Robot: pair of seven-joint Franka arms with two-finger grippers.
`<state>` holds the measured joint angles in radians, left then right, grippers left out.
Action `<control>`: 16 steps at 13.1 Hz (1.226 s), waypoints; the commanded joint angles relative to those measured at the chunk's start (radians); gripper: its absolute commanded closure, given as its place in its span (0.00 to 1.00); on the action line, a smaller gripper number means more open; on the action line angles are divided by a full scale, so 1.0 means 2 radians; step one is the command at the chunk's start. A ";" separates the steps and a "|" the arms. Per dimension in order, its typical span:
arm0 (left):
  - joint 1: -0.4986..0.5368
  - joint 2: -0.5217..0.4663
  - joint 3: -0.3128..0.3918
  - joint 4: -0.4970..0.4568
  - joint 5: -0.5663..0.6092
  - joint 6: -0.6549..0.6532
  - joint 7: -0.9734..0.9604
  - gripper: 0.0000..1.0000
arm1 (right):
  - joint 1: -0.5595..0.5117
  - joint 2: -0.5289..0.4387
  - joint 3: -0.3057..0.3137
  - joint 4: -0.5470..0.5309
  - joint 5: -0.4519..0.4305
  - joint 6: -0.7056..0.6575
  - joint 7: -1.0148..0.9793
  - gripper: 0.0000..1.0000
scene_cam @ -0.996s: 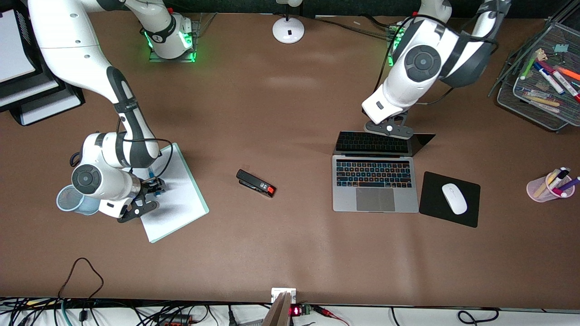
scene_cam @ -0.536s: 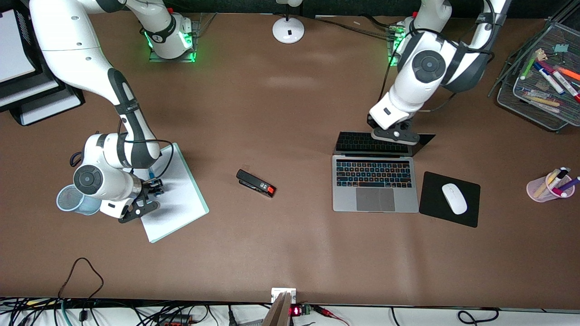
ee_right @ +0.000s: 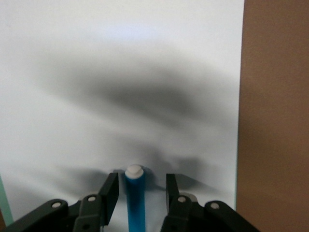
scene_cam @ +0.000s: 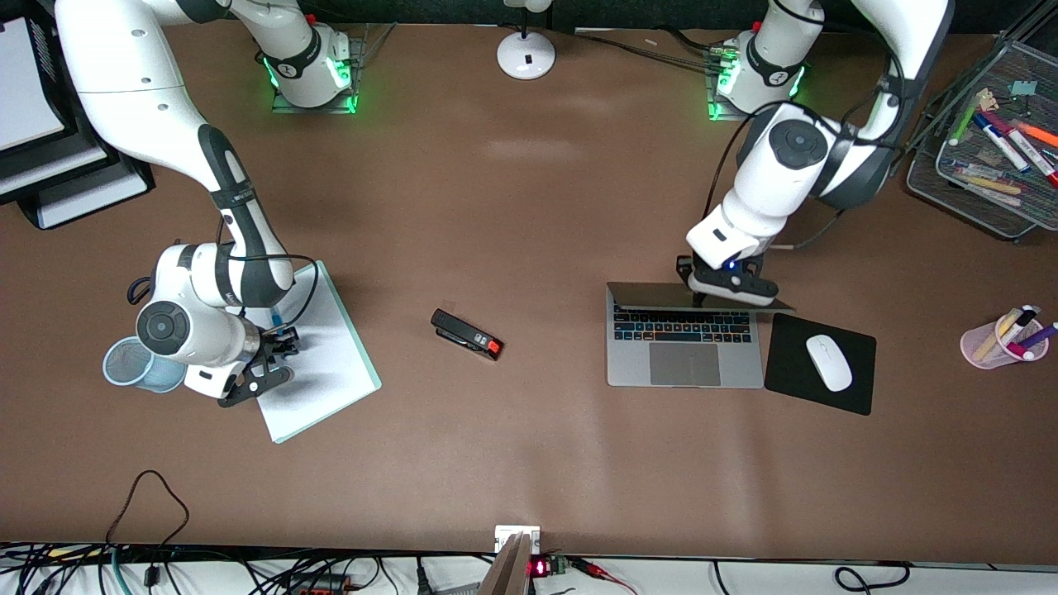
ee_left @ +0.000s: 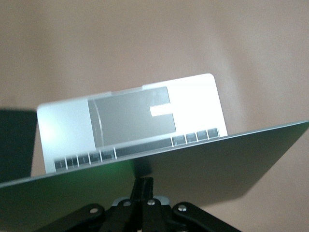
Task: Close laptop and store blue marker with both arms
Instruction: 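Push the laptop lid shut with the left gripper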
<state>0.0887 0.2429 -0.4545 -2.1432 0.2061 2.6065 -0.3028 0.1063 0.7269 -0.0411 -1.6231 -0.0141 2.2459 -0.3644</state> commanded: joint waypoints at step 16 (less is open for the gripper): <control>-0.007 0.182 0.022 0.148 0.093 0.022 0.000 0.97 | 0.001 0.006 0.001 0.006 0.002 0.003 -0.006 0.86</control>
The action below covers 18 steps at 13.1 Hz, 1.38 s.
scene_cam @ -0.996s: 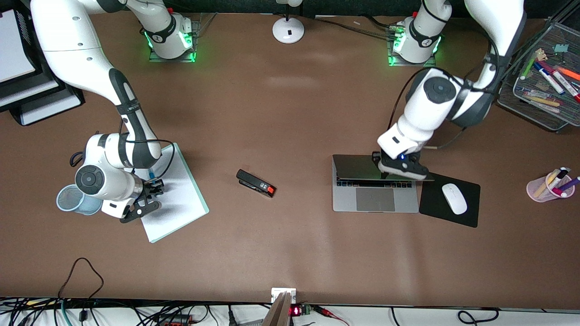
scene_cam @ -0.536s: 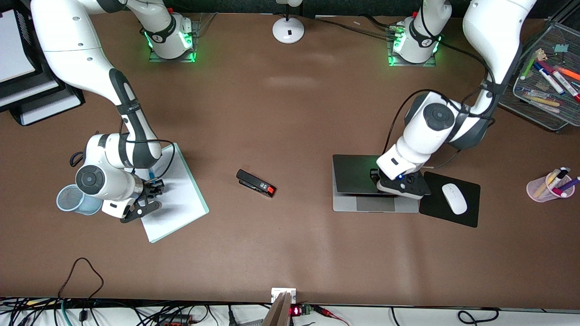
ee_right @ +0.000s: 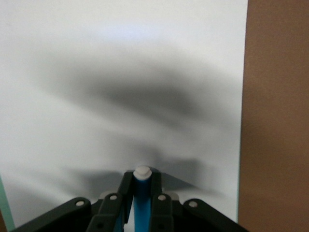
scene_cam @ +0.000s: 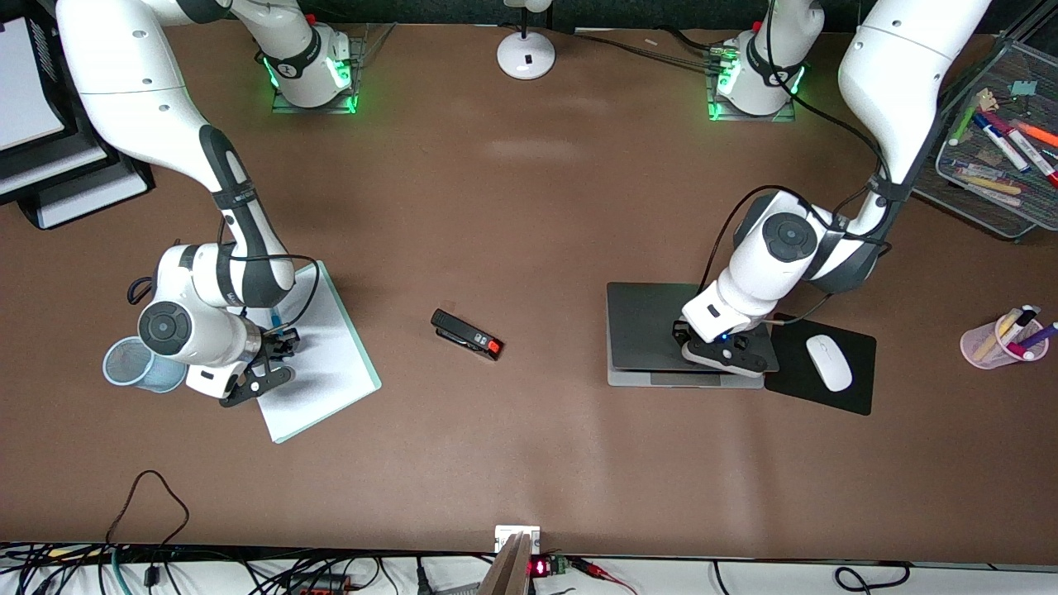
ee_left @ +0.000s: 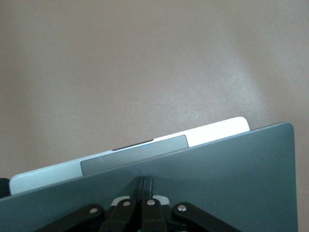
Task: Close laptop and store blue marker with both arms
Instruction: 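Push the laptop lid shut with the left gripper, then carry the blue marker with the right gripper toward the grey-blue cup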
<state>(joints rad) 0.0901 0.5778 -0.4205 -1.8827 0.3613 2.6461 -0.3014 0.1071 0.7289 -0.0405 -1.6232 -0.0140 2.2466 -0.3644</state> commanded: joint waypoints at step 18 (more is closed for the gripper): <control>-0.012 0.082 0.025 0.051 0.062 0.041 -0.001 0.95 | -0.045 -0.114 0.008 0.046 0.097 -0.044 -0.249 0.94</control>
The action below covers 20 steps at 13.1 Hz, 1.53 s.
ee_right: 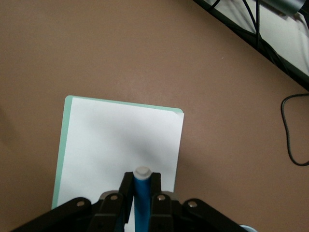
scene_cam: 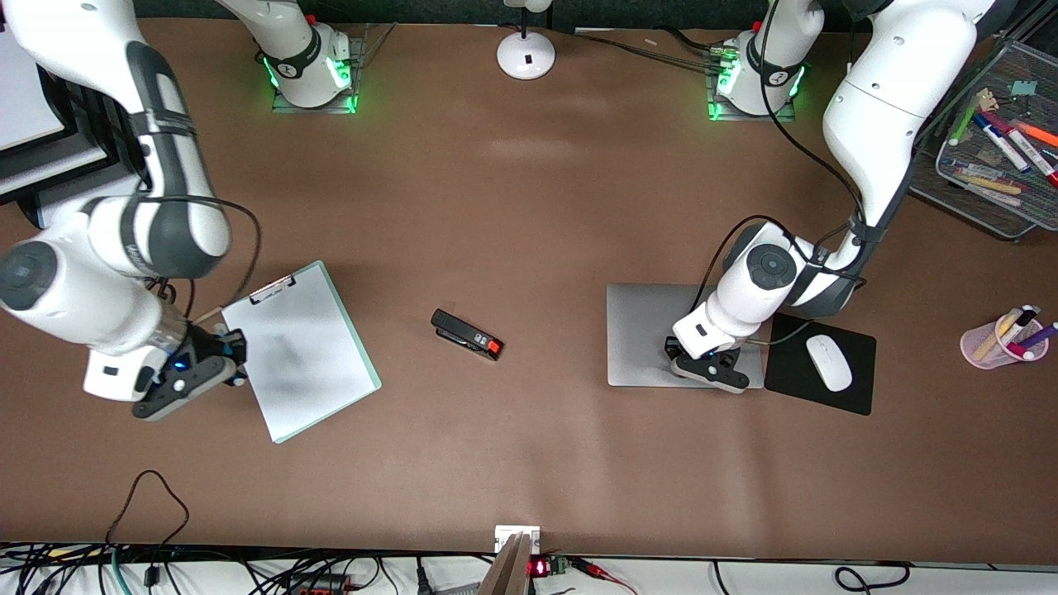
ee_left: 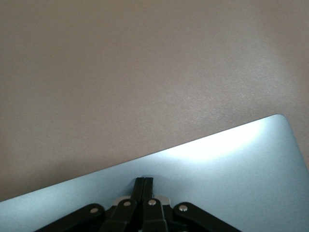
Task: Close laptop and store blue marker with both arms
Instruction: 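Carry the blue marker with the right gripper toward the grey-blue cup, then lower the marker into the cup while the left gripper withdraws from the laptop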
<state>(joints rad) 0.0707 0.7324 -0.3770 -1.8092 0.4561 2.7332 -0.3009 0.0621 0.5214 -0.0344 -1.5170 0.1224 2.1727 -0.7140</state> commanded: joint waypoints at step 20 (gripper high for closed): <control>0.014 -0.146 -0.114 0.247 -0.090 -0.594 0.042 0.13 | -0.237 0.016 0.004 0.051 0.350 -0.207 -0.632 0.94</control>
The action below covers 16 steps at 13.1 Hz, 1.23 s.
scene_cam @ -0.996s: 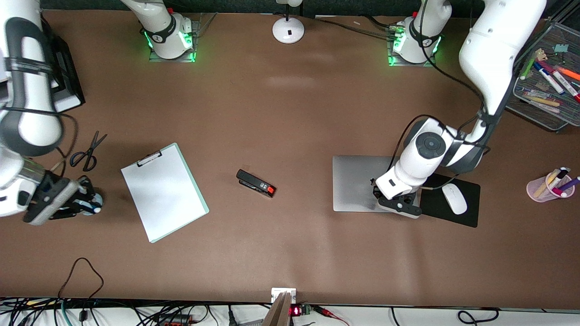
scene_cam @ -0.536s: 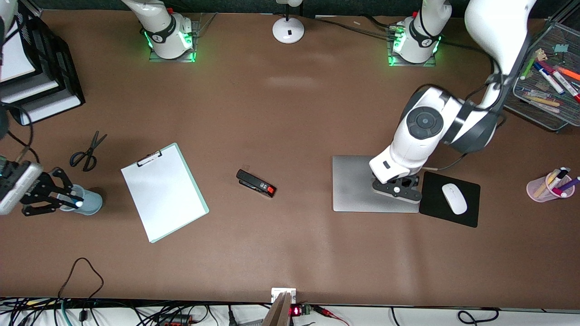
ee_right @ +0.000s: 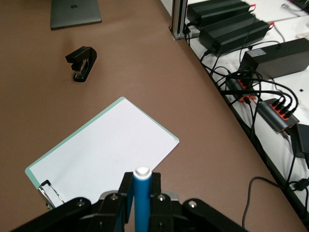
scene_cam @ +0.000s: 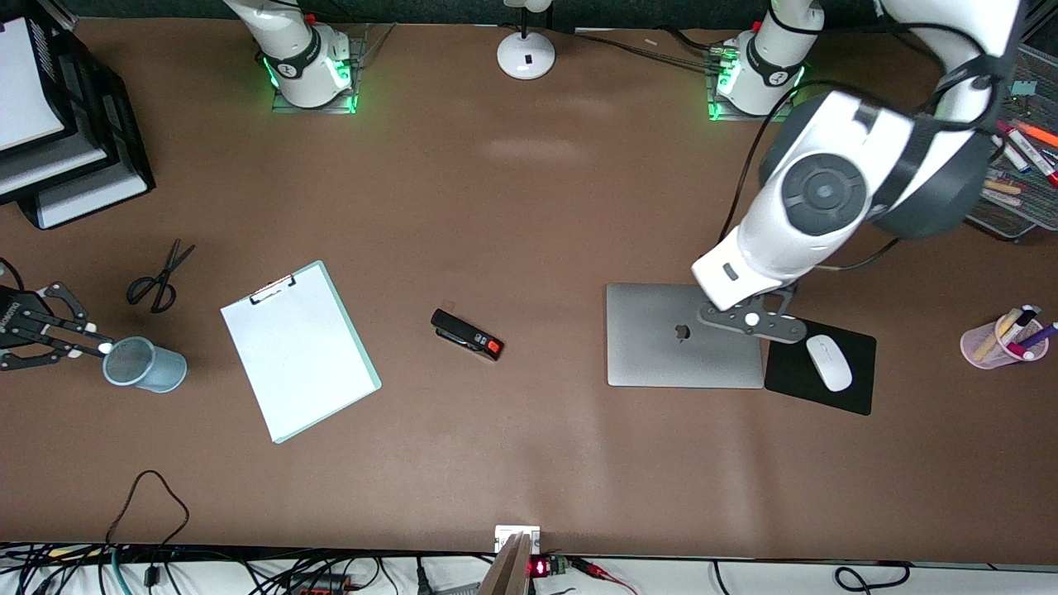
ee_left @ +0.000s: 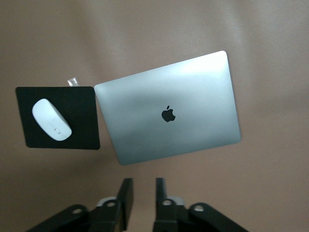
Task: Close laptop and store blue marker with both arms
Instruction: 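Lower the marker into the cup while the left gripper withdraws from the laptop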
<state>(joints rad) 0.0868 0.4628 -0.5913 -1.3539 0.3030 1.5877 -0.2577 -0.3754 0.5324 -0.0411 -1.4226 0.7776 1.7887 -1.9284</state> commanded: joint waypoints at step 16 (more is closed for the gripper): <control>-0.059 -0.209 0.301 -0.125 -0.178 0.019 0.196 0.00 | -0.047 0.103 0.009 0.052 0.097 -0.019 -0.072 0.94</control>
<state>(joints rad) 0.0321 0.1325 -0.1030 -1.4648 -0.0256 1.5568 0.1059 -0.4508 0.7141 -0.0397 -1.3562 0.9438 1.7689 -2.0565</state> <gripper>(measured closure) 0.000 0.819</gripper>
